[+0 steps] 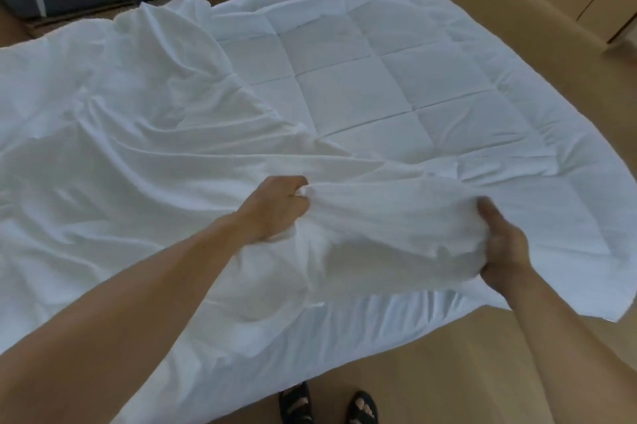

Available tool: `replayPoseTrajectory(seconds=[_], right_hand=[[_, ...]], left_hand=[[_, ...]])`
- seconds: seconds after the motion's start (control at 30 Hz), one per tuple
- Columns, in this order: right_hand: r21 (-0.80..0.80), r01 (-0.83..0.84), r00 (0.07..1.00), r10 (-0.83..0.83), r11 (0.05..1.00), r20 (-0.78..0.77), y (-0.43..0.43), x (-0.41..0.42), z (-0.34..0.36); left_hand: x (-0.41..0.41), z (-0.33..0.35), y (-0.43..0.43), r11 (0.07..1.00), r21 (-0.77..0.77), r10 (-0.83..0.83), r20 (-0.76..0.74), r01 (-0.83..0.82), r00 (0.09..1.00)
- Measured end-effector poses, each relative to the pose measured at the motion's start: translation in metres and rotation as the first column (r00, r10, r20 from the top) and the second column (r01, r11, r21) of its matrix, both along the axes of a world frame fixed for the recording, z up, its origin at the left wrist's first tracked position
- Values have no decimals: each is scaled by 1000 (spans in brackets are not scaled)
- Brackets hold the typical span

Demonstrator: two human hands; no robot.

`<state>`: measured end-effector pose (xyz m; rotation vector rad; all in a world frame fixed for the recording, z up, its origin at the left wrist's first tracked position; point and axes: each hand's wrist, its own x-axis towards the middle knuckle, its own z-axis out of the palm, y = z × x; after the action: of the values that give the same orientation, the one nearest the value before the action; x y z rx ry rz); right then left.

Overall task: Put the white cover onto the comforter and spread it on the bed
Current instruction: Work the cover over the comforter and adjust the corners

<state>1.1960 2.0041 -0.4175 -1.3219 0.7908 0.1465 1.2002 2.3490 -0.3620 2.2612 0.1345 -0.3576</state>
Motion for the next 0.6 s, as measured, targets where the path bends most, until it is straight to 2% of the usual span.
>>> replayPoseTrajectory(seconds=[0.1,0.17,0.2,0.27,0.33,0.4,0.47,0.53,0.6], right_hand=[[-33,170,979,-165,985,118,-25,44,44],[-19,182,964,-175,983,201,-32,66,64],[-48,142,971,-130,989,200,-30,72,65],[-218,-27,995,46,976,83,-29,68,36],[-249,-200,979,184,948,-86,-34,51,-9],[-133,-248,957,220,960,-191,-42,30,-42],[20,-215,963,215,976,-165,-45,16,-49],[188,-197,969,220,962,-111,-51,11,-55],[301,-154,978,188,941,-87,-60,8,-59]], left_hand=[[18,19,29,992,-77,104,9,-103,994],[14,13,39,981,-97,163,-47,-167,985],[10,4,41,979,-59,191,-89,-196,978],[3,-26,36,978,117,194,-200,-173,960],[-2,-52,22,912,407,106,-357,52,928],[-6,-64,-7,720,624,22,-456,302,890],[-7,-69,-46,602,703,-75,-423,379,903],[-5,-67,-94,624,675,-240,-313,393,919],[-9,-70,-143,629,629,-376,-270,458,887]])
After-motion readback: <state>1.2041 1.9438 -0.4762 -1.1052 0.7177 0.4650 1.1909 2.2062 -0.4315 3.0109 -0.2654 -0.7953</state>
